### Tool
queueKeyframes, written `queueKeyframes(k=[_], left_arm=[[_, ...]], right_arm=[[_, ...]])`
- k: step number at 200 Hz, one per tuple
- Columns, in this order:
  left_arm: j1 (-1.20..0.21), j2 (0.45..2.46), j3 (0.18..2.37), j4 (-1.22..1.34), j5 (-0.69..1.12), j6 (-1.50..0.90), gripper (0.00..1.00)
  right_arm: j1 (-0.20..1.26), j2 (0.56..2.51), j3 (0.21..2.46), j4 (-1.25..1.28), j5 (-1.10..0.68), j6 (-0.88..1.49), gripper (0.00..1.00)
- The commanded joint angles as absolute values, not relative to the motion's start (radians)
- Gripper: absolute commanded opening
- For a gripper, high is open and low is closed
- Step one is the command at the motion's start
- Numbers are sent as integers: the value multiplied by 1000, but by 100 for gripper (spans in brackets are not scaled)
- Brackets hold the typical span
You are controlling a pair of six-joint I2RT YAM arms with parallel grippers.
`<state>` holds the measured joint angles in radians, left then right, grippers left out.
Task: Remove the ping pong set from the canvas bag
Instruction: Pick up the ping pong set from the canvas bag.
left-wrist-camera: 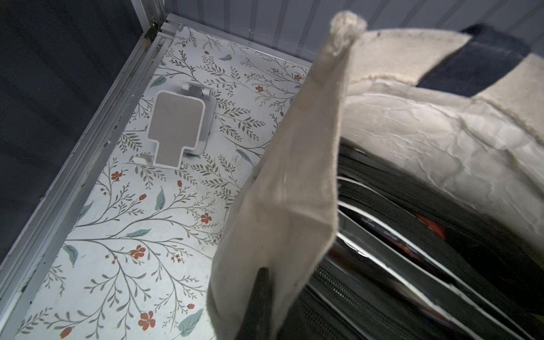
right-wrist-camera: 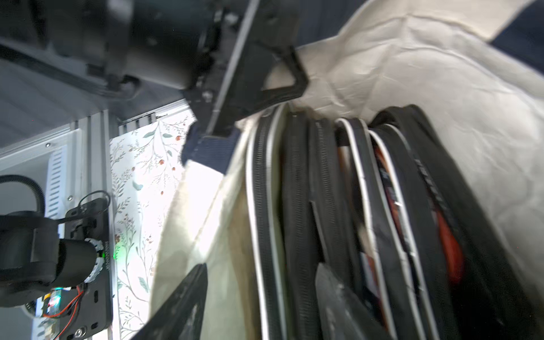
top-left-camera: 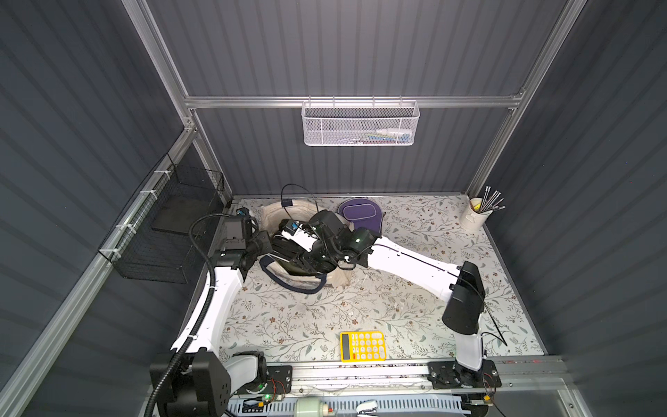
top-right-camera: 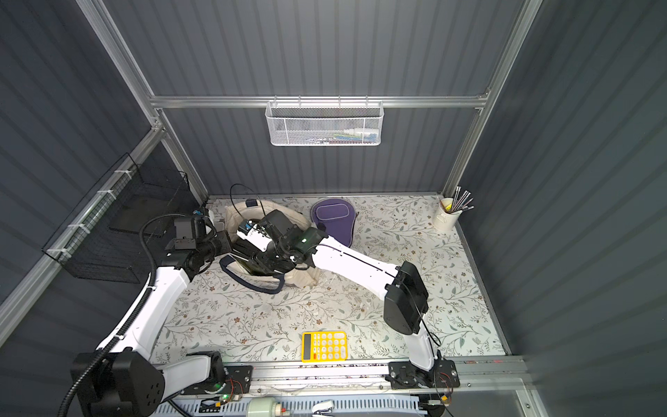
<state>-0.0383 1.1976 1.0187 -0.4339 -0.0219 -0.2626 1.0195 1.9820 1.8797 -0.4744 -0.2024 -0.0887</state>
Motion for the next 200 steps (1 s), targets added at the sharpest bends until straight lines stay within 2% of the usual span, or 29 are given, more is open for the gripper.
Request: queueKeyframes(k=[1, 61, 94, 138, 160, 183, 200], left_arm=[[-41, 1179, 1010, -510, 25, -262, 0], [-41, 1181, 1017, -521, 44, -274, 0], [-41, 1170, 1015, -526, 41, -275, 0], [-40, 1170, 1023, -525, 46, -278, 0], [-40, 1172, 1033, -531, 49, -283, 0], [-40, 1169, 1039, -537, 49, -286, 0], [-40, 1169, 1043, -542, 49, -286, 0]], right_arm=[[1041, 2008, 1891, -449, -195, -110, 59], [1048, 2048, 1858, -314, -91, -105, 40], [1048, 2093, 1885, -286, -79, -102, 39], [1049, 2113, 1882, -270, -77, -98, 48], [1048, 2124, 1868, -251, -55, -98, 49], [1048, 2145, 1861, -220, -38, -92, 37], [1048, 2162, 1862, -205, -25, -86, 21]])
